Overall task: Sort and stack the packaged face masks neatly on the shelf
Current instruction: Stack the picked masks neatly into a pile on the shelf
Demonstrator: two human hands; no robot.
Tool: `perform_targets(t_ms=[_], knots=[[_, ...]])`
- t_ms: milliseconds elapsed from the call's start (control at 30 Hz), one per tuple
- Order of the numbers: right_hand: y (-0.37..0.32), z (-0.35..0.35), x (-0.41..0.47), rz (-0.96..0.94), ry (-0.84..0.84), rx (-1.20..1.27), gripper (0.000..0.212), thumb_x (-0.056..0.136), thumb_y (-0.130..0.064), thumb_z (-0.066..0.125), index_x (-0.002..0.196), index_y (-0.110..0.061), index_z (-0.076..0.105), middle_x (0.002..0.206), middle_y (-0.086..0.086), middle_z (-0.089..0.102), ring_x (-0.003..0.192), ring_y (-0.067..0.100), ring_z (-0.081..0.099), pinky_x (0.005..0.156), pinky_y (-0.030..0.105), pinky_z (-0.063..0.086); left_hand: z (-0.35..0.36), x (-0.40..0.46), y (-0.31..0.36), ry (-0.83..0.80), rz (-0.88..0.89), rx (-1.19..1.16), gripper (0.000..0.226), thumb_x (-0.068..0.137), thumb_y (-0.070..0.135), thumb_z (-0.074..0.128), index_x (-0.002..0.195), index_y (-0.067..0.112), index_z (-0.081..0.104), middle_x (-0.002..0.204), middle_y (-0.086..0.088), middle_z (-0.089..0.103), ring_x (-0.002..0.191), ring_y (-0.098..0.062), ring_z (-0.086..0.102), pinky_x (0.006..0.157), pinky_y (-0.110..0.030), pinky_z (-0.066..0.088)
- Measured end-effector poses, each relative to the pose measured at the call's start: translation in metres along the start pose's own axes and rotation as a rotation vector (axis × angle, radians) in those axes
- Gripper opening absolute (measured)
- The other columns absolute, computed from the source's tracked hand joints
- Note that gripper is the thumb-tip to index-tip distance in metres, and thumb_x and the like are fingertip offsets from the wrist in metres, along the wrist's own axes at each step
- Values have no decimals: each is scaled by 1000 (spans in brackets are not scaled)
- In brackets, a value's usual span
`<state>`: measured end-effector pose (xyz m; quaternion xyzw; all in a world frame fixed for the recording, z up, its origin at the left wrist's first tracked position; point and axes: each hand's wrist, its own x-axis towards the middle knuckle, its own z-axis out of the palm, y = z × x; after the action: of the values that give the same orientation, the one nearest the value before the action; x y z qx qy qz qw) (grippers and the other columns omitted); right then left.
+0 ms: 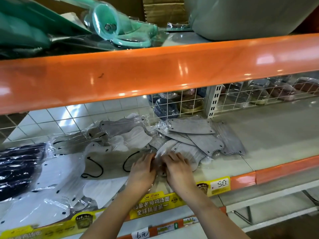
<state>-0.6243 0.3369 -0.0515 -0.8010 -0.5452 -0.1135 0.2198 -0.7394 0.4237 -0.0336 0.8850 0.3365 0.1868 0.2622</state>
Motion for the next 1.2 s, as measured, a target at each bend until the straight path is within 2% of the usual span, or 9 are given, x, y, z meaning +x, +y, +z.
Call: perform_targets(t_ms=[300, 400, 500, 633, 767, 833, 933, 1067, 1200], knots=[[13, -1, -1, 236, 176, 398, 19, 82, -27, 55, 78, -10, 62, 80, 1, 61, 76, 21, 56, 66, 33, 47, -5, -1, -11, -13, -38, 74, 53, 89, 54, 32, 126, 23, 55, 123, 0, 61, 114, -21, 56, 97, -37, 39], [14, -11, 3, 417, 274, 683, 7, 90, -7, 60, 84, -5, 63, 75, -2, 59, 68, 9, 55, 63, 10, 37, -5, -6, -11, 36, -2, 90, 66, 80, 58, 23, 120, 23, 60, 118, 3, 63, 111, -20, 57, 87, -30, 32], [16, -19, 9, 563, 280, 1055, 22, 93, -3, 56, 74, -15, 57, 64, -9, 56, 59, -2, 49, 60, 14, 37, -7, -7, -10, -13, -21, 96, 73, 74, 64, 21, 126, 27, 56, 124, 8, 57, 116, -17, 52, 88, -25, 26], [15, -40, 14, 612, 229, 1278, 23, 95, -3, 54, 74, -12, 58, 67, -4, 58, 61, 1, 51, 60, 15, 40, -15, -2, -4, -20, -89, -115, 53, 86, 44, 56, 136, 30, 45, 130, 4, 53, 107, -15, 57, 97, -40, 43], [7, -55, 25, 522, 63, 1236, 22, 94, -9, 56, 73, -13, 58, 68, 0, 58, 65, 8, 52, 63, 22, 39, -31, 7, 15, 60, -2, -188, 74, 84, 26, 70, 145, 36, 28, 139, 15, 35, 114, -1, 45, 101, -28, 38], [-1, -64, 30, 482, -5, 1264, 22, 95, -12, 55, 73, -13, 58, 67, 0, 57, 65, 10, 51, 63, 25, 38, -39, 14, 24, 104, 84, -162, 65, 81, 26, 73, 138, 29, 44, 135, 14, 40, 123, -4, 39, 102, -23, 33], [-13, -75, 35, 495, 8, 1392, 27, 98, -20, 48, 77, -12, 62, 64, -8, 64, 57, 2, 57, 57, 15, 42, -51, 18, 37, 114, -5, -172, 23, 85, 25, 69, 107, 19, 69, 106, 3, 68, 95, -11, 59, 74, -8, 38], [-11, -71, 36, 569, 6, 1391, 41, 92, -52, 37, 93, -23, 67, 91, -6, 73, 83, 1, 67, 73, 17, 50, -54, 13, 44, 182, -228, -592, 14, 92, 20, 60, 85, 11, 67, 80, 1, 69, 75, -12, 64, 61, -8, 43], [-11, -67, 33, 360, -60, 1002, 22, 94, -10, 57, 80, -26, 60, 72, -10, 62, 65, -8, 56, 63, 15, 42, -48, 9, 41, 190, -492, -1479, 19, 94, 16, 53, 102, 3, 64, 94, -11, 72, 92, -25, 66, 83, -36, 50]])
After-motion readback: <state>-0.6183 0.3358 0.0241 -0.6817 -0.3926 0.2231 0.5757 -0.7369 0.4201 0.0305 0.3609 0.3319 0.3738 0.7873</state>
